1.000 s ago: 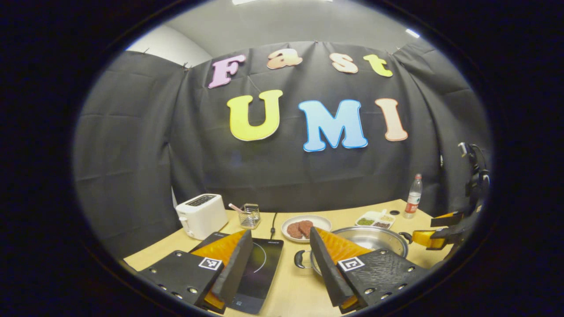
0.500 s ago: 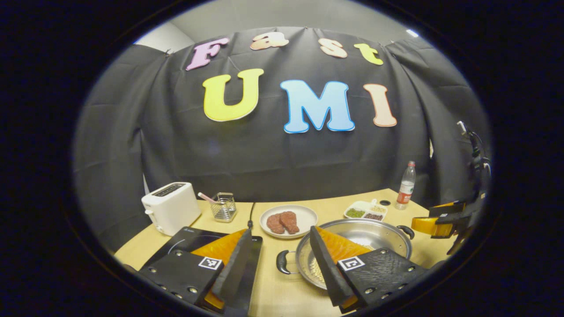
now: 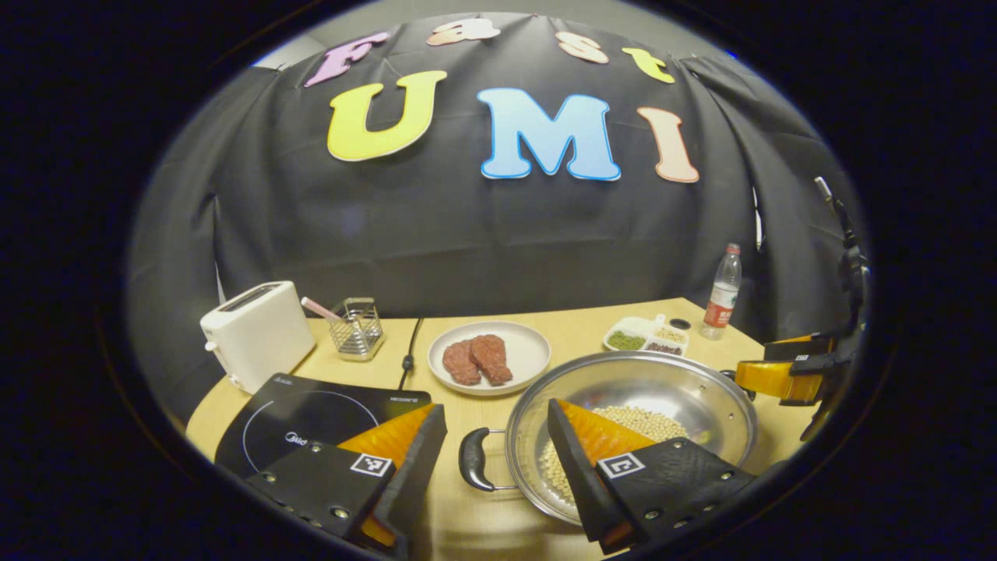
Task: First push the handle of the pot to place it horizontally, then grasp the pot with both hands and set it on the induction cooktop.
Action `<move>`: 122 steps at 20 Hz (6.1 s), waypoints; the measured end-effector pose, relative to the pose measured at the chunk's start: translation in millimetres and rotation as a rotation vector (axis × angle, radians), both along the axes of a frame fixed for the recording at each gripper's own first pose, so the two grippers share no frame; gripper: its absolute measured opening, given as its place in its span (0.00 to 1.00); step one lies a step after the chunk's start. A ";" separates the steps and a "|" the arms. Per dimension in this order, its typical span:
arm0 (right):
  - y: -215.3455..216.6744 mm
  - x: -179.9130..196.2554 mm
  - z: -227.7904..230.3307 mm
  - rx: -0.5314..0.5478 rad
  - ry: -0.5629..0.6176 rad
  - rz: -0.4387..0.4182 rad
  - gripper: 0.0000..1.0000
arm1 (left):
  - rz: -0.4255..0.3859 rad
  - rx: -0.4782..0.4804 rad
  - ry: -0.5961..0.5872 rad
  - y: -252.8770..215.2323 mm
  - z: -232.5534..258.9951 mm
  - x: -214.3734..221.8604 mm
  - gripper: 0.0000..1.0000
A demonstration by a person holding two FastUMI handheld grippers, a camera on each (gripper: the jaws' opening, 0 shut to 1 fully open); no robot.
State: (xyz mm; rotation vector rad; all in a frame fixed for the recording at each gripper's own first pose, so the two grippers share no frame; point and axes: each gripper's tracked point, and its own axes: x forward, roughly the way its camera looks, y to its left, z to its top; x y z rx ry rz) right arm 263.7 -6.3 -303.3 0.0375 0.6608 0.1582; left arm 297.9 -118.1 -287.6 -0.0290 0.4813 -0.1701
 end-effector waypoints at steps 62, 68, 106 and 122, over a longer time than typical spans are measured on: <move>111.1 -40.4 40.6 0.035 0.104 -0.117 0.51 | 0.012 -0.040 0.145 127.8 3.6 -16.4 0.57; 156.0 -41.0 45.0 0.053 0.104 -0.110 0.48 | 0.019 -0.031 0.136 177.0 4.7 -13.3 0.57; 339.0 -5.0 6.5 0.069 0.159 -0.002 0.48 | 0.121 -0.009 0.181 369.5 -64.7 23.8 0.57; 314.0 -4.5 81.1 0.017 -0.125 0.064 0.98 | 0.250 0.051 -0.031 378.9 0.1 24.8 0.77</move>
